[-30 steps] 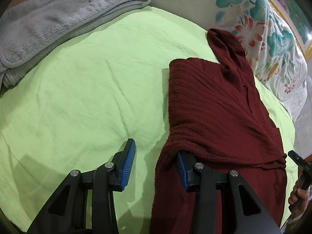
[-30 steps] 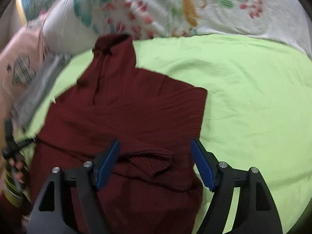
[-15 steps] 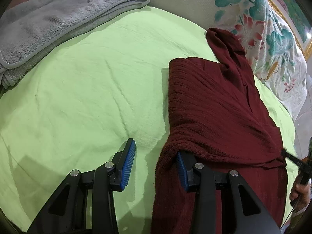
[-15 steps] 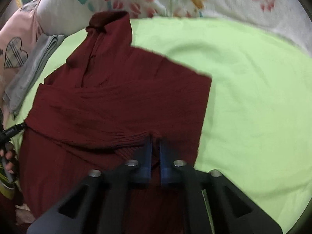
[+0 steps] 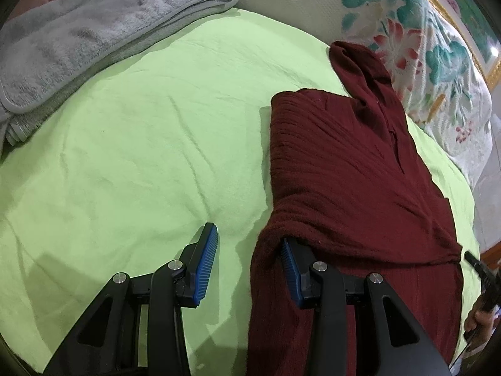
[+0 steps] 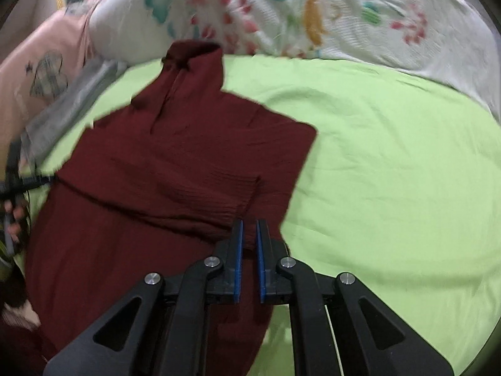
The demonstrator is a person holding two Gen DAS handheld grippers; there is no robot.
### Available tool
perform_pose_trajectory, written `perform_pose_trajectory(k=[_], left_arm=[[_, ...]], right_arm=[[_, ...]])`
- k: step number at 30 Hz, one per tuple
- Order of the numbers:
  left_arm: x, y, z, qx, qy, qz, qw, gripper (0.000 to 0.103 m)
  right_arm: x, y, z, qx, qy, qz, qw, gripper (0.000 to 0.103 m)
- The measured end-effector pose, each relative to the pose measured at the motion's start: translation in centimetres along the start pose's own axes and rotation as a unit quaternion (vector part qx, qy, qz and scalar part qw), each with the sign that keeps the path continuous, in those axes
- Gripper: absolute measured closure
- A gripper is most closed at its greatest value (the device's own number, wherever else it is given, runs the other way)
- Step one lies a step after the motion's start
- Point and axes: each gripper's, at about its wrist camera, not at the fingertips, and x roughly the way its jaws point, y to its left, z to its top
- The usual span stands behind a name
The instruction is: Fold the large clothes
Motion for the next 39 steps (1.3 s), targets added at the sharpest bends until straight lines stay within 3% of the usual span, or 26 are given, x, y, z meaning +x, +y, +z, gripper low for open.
perform_pose_trajectory(k=[4,9,14,16,18,20,22,24,33,35,37,39], left_arm=[[-2.4,-0.4,-0.2,0.012,-0.007,-0.028,0.9995,0.065],[-3.5,-3.7,1.1,0.044,-0.029,-0.064,0.9966,0.065],[0.4,-5.8,1.5,0.072,0.011,-0.037,0.9967,0.065],[1.9,-5.5,1.1,0.084,0.023,-0.011,0.9962,0.071],[1.8,-5.0,0.8,0.083,0.017,-0.024,0.9962,0.072],[1.2,-4.8,1.1,0.073,0.02,-0.03,0.9967,0.074],[0.6,-4.9,1.8,0.065,0.011,-0.033,0.9973,0.073],[0.6,-5.7,3.1,0.068,0.004,-0.024,0.9974,0.07],[3.8,-10.9,10.6,0.078,-0.001,-0.028,0.9965,0.06],[4.8,-11.9,12.4,0.075,-0.003,-0.035,0.9966,0.056],[6.5,-13.3,14.8,0.074,-0.006,-0.037,0.9965,0.054],[8.1,-14.4,16.9,0.077,-0.007,-0.039,0.9962,0.052]], right_arm=[[-0.7,0.7,1.6,0.023,-0.024,0.026,0.999,0.095],[3.8,4.5,4.0,0.017,0.027,0.063,0.998,0.094],[7.3,4.5,3.1,0.046,0.082,0.049,0.994,0.094],[7.0,2.7,2.5,0.08,0.076,0.047,0.993,0.098],[5.9,1.3,2.2,0.108,0.065,0.043,0.991,0.098],[4.4,1.2,2.6,0.106,0.043,0.037,0.993,0.092],[3.8,1.4,3.6,0.102,0.031,0.044,0.993,0.076],[3.6,2.1,5.1,0.101,0.014,0.059,0.993,0.069],[8.9,5.3,13.2,0.1,0.0,0.096,0.99,0.068],[10.2,5.9,15.0,0.097,-0.003,0.101,0.99,0.06],[11.6,6.1,17.0,0.093,-0.009,0.103,0.99,0.045],[13.1,6.3,19.2,0.089,-0.015,0.1,0.991,0.045]])
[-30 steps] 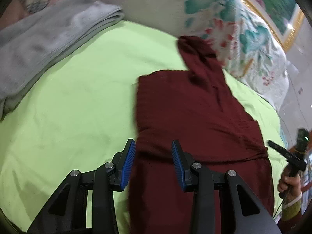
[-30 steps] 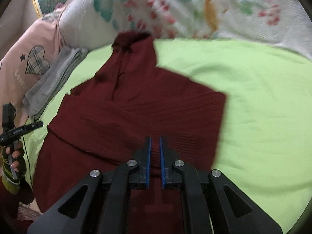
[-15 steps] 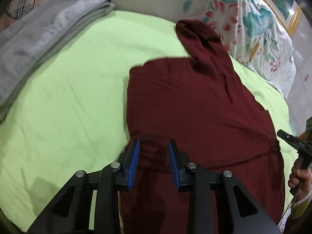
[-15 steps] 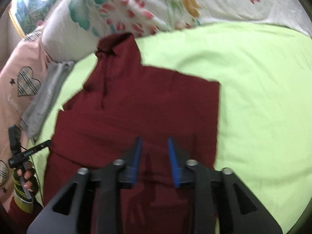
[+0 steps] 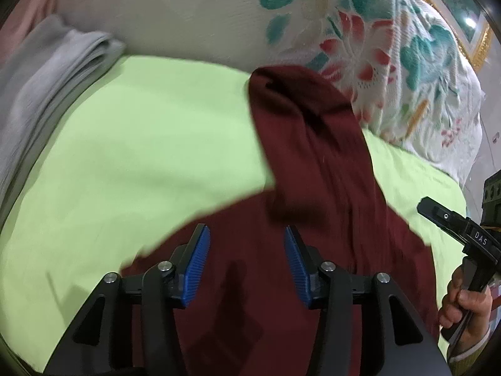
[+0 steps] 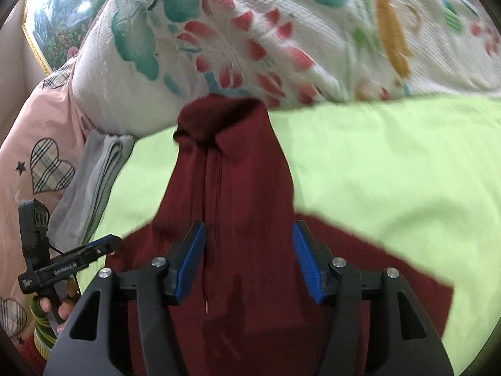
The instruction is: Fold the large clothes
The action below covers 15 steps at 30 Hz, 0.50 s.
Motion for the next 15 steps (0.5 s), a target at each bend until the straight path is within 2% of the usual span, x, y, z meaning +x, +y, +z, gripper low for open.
perform_pose_trajectory(k=[4,9,13,15], left_arm=[[4.2,-0.8,5.1,0.016,-0.003,0.018,0.9997,0.05],[9.0,-0.1,10.7,0.015,0.0,0.02,0.9997,0.05],[11.9,0.2,13.3,0.024,0.003,0.022,0.9995,0.05],[13.4,0.1,14.2,0.03,0.008,0.019,0.9993,0.05]], right_arm=[[3.5,0.3,4.4,-0.027,-0.012,-0.02,0.999,0.043],[7.7,0.3,8.6,-0.072,-0.012,-0.042,0.996,0.042],[10.8,1.0,10.5,-0.115,-0.008,-0.047,0.992,0.042],[12.3,1.2,11.3,-0.129,-0.012,-0.071,0.989,0.043]])
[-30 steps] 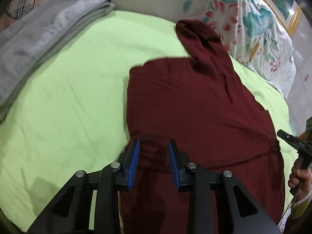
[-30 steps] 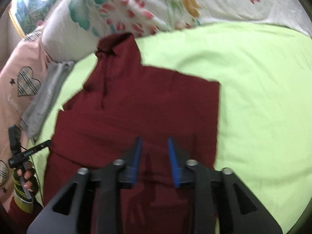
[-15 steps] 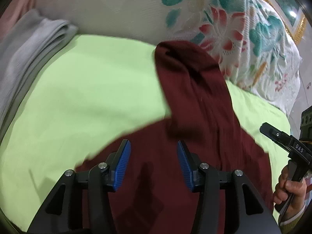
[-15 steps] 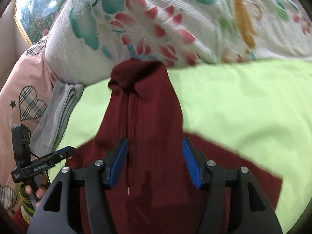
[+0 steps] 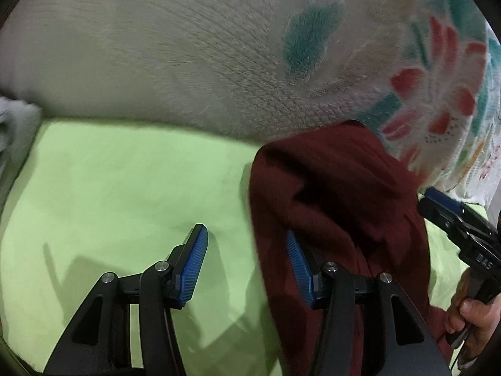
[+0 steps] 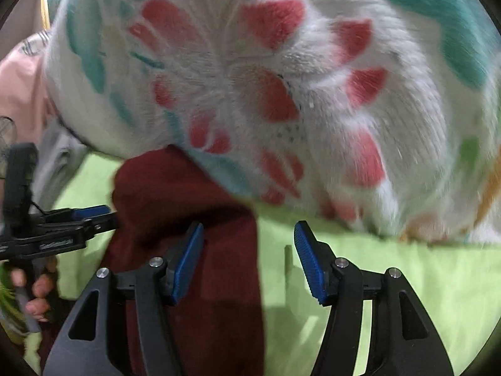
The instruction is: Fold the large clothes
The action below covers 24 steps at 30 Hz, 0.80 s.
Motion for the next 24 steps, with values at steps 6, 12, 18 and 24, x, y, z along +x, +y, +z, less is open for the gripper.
perform_pose_trajectory(k=[6,12,18,24], left_arm=[[1.2,-1.5,1.7,0.029,-0.011,-0.014,0.9994,0.097],[-5.7,-2.9,-0.7,0.068,-0.081,-0.021,0.9942,0.102],[-14.2,-5.2,-7.5,0.126,-0.13,-0.042,0.9826,0.102],[-19.5,-6.3,-17.4,0.128,-0.126,-0.076,0.9808,0.102]], right_arm=[[0.3,0.2,0.8,0.004,-0.004,0.02,1.0,0.099],[-6.5,-0.3,-0.2,0.011,-0.062,-0.002,0.998,0.1],[-14.9,-0.3,-4.7,0.014,-0.076,0.013,0.997,0.1],[-21.3,-0.2,-13.2,0.051,-0.058,0.031,0.997,0.1]])
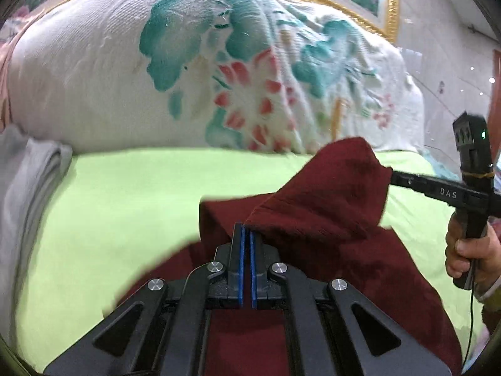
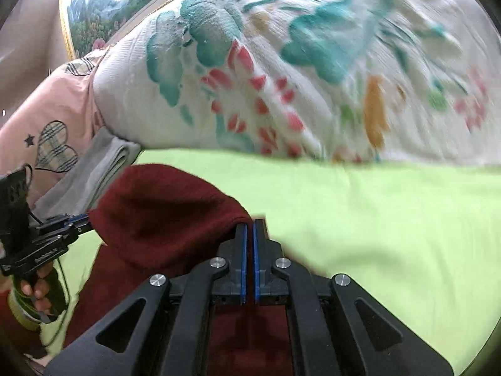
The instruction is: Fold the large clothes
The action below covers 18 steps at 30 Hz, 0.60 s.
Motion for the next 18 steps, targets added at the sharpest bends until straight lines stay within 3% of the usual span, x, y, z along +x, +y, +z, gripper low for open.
perform_pose_trajectory(k=[4,9,16,18], left_arm=[[-2.2,-2.1,-4.7,-0.008,0.019,-0.007,0.9998,0.102],[-2.3,-2.1,-9.9,-0.041,0.058,-0.005,0.9975,0.102],[-3.4,-1.0,-13.6,-0.072,0.096,-0.032,0.9922,0.101],[-4.1,-0.2,-14.3,-0.091,0.103,-0.039,0.9897,0.095]], right_arm=[[-3.0,0.3,-5.5,0.017,0.02,0.001,1.0,0.1],[-2.8,1.1,-10.7,0.048,0.052,0.007,0.997,0.1],[-3.5,1.3,-13.6,0.066,0.076,0.004,0.995,0.098],[-4.2,0.9,-14.2,0.082,0.076,0.009,0.994,0.096]])
